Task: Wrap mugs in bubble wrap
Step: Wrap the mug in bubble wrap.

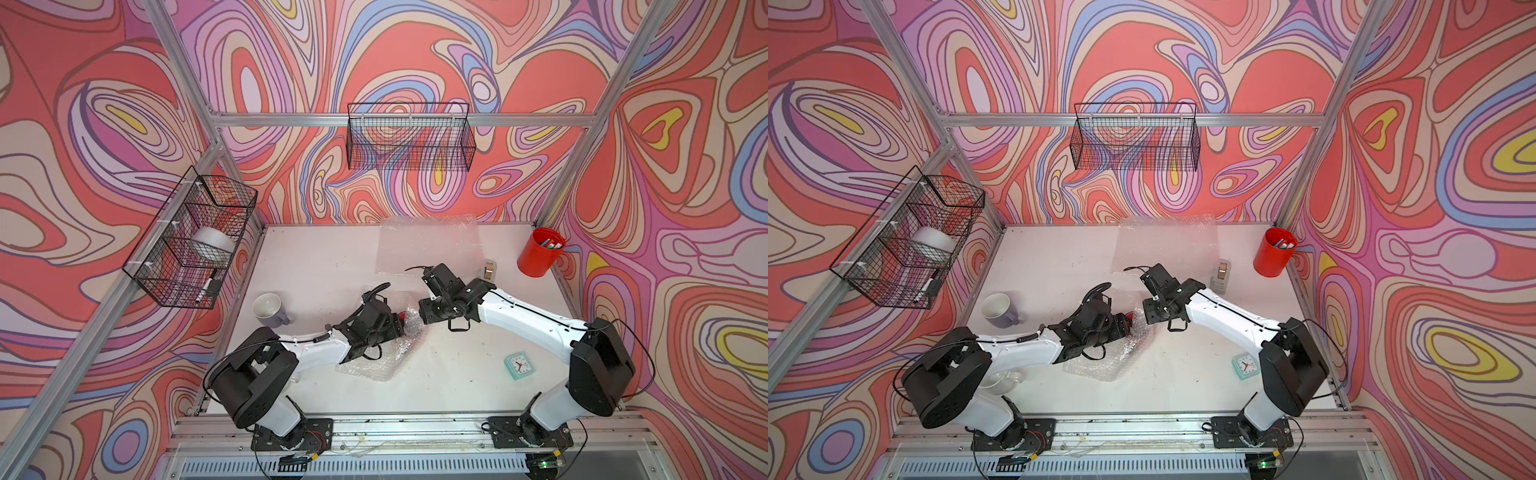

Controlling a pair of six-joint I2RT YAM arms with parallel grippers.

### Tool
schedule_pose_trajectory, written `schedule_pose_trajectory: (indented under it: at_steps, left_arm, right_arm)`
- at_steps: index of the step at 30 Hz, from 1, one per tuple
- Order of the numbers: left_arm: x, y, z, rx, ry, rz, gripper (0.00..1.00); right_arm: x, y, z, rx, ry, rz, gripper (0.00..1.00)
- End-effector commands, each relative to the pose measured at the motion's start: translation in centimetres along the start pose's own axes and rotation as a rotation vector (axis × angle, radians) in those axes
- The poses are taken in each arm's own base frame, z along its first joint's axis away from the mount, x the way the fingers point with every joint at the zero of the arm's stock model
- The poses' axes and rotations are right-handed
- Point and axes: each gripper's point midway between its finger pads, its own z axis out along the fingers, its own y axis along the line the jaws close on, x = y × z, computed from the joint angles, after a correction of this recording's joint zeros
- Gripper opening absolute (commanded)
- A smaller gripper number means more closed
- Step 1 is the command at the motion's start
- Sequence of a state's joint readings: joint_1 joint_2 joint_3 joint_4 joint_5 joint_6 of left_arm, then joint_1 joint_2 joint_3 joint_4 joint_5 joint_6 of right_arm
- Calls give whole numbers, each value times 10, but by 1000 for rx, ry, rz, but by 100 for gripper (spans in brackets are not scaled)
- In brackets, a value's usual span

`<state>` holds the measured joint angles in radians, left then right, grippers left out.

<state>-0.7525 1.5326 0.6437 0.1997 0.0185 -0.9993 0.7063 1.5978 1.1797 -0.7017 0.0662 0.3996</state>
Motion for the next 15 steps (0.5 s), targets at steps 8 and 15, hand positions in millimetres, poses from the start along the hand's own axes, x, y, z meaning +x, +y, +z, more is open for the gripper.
schedule_pose_trajectory:
  at_steps: [8,15]
  left_arm:
    - [-1,2,1,-25,2,5,74]
    - [-4,1,-2,-26,-5,8,74]
  right_arm:
    - [27,10,27,-19,135,-60,58]
    - [43,1,45,45,207,-67,58]
